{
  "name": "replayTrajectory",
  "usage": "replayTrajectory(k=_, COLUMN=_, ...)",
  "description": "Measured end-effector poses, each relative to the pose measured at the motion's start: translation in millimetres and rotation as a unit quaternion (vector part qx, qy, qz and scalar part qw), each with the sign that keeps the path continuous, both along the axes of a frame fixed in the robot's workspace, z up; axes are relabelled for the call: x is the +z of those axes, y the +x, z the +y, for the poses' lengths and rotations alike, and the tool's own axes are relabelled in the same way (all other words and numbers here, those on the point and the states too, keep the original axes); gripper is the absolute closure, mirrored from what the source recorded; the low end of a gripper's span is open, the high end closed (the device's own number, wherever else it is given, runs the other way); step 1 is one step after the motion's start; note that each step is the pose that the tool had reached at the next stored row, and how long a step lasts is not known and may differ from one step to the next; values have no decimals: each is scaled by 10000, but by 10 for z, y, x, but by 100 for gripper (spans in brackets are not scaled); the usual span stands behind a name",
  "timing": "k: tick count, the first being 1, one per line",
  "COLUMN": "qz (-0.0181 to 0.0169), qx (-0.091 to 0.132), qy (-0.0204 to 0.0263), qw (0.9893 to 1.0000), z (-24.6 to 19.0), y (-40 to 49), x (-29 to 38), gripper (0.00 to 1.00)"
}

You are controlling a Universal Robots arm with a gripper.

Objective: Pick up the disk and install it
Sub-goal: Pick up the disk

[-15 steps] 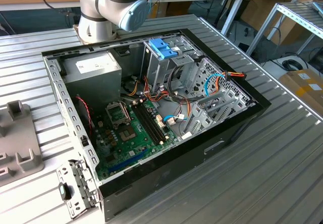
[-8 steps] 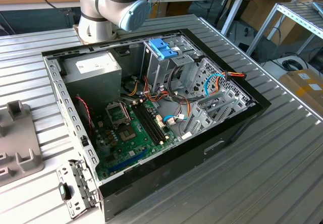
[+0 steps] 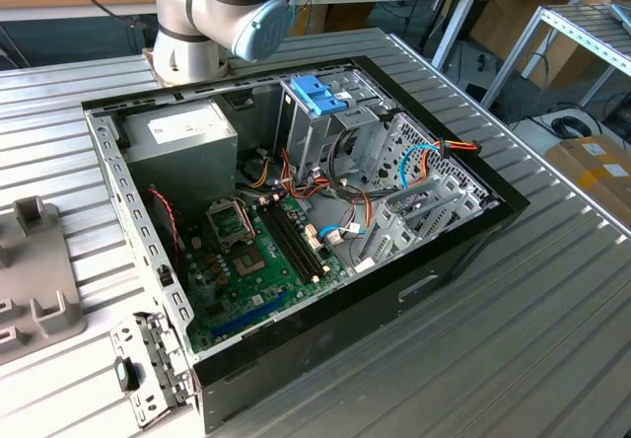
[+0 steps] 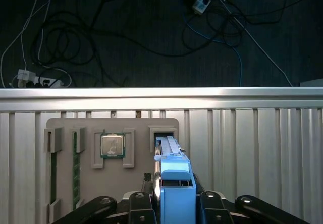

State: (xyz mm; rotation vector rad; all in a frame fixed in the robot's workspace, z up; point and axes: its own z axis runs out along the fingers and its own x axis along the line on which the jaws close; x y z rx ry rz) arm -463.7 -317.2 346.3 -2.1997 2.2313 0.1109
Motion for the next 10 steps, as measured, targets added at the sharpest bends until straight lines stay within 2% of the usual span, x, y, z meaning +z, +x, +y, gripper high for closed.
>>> replayTrajectory(k=10, qz=0, qx=0, qy=0, qw=10000, z=0, y=0, x=38, gripper=63)
